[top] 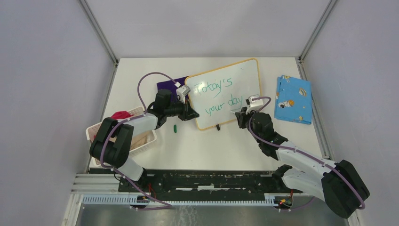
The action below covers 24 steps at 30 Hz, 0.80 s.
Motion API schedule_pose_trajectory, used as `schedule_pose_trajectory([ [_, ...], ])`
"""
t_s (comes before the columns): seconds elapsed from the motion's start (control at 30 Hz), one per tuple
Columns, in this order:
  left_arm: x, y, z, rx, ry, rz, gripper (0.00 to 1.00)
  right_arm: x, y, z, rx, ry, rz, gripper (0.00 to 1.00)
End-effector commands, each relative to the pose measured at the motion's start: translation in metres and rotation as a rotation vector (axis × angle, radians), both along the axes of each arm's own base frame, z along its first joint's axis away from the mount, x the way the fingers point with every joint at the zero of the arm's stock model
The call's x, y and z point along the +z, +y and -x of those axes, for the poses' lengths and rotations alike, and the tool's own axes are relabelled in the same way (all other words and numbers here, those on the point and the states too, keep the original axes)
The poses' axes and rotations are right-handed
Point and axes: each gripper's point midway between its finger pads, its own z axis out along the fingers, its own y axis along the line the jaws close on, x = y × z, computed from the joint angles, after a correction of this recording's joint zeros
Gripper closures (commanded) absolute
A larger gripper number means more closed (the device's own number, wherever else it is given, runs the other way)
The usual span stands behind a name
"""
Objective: Write a sentence on the whiteboard
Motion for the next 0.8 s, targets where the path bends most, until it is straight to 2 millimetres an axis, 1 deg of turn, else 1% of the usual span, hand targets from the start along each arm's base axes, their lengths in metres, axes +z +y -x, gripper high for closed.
schedule_pose_trajectory([
  [0.0,-0.024,0.010,-0.001,0.004,-0.033,-0.126,0.98,0.033,0.017,-0.004,0.047,-0.064,-0.097,1.00],
  [0.1,-0.025,0.010,0.000,0.004,-0.031,-0.128,0.98,0.042,0.013,0.000,0.045,-0.081,-0.093,1.00],
  [0.2,-0.025,0.010,-0.001,0.006,-0.032,-0.129,0.98,0.065,0.002,0.009,0.039,-0.137,-0.092,1.00],
  [0.3,-0.026,0.011,0.000,0.005,-0.028,-0.132,0.98,0.091,-0.020,0.021,-0.003,-0.210,-0.072,1.00],
  [0.37,-0.027,0.011,0.000,0.005,-0.025,-0.134,0.98,0.103,-0.038,0.029,-0.054,-0.250,-0.052,1.00],
  [0.43,-0.028,0.011,-0.001,0.007,-0.021,-0.138,0.98,0.105,-0.057,0.034,-0.120,-0.263,-0.023,1.00],
  [0.53,-0.028,0.012,-0.002,0.008,-0.022,-0.142,0.98,0.092,-0.084,0.041,-0.231,-0.238,0.021,1.00],
  [0.57,-0.028,0.012,-0.002,0.011,-0.024,-0.144,0.98,0.086,-0.090,0.042,-0.254,-0.229,0.028,1.00],
  [0.67,-0.032,0.013,-0.002,0.017,-0.013,-0.155,0.98,0.069,-0.101,0.046,-0.307,-0.217,0.016,1.00],
  [0.77,-0.031,0.014,-0.003,0.024,-0.016,-0.159,0.98,0.058,-0.102,0.048,-0.314,-0.210,-0.011,1.00],
])
